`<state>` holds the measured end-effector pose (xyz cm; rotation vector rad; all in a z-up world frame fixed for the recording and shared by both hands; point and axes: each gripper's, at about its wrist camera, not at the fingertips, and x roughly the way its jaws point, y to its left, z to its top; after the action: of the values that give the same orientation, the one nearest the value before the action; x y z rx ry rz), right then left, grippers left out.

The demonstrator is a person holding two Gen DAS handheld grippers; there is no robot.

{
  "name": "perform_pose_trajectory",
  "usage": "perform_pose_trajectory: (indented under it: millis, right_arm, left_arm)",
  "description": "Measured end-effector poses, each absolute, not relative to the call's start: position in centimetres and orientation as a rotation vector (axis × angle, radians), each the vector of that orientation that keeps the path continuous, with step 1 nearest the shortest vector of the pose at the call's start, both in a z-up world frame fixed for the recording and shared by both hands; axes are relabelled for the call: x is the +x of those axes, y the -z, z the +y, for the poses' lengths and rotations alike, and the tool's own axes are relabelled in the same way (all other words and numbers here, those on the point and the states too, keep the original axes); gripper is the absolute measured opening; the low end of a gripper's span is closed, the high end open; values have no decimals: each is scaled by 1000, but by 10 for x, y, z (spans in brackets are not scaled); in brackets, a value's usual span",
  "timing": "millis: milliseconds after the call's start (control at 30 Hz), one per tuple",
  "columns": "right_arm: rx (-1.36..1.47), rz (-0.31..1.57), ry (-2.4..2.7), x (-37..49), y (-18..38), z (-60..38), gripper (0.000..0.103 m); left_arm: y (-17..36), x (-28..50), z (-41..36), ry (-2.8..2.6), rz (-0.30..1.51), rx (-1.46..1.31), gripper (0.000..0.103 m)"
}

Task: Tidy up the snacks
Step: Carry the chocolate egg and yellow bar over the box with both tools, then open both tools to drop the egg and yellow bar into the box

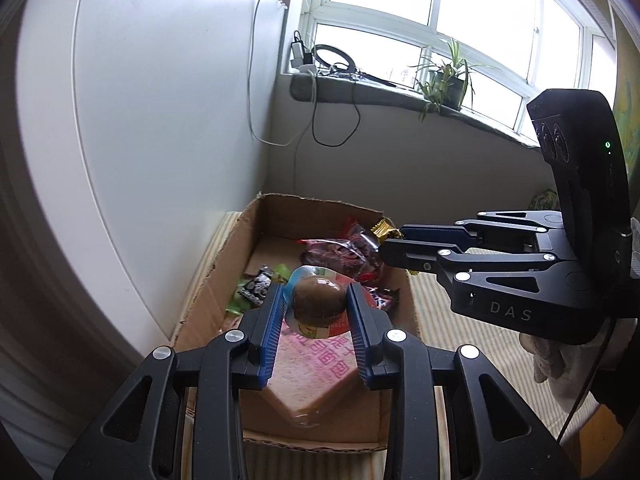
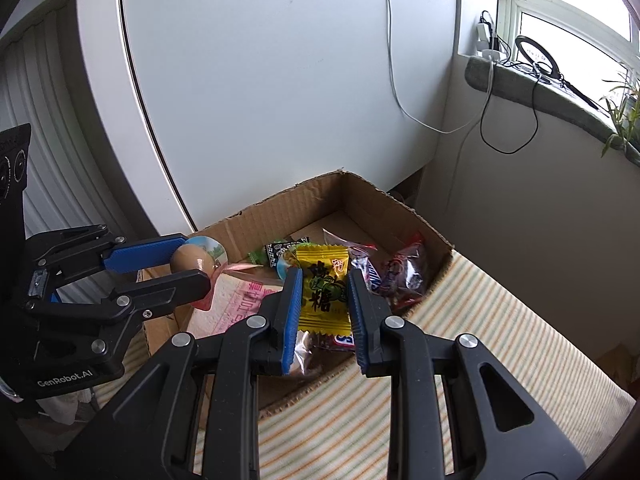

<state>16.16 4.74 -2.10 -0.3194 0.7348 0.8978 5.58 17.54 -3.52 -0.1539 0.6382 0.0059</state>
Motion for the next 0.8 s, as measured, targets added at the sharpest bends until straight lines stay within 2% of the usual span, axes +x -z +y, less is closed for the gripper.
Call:
perform_pose_trajectory:
  millis: [800]
  right_arm:
    - [-298, 793, -907, 183, 32, 63, 25]
  left_arm:
    - [41, 76, 185, -48, 665, -156, 32]
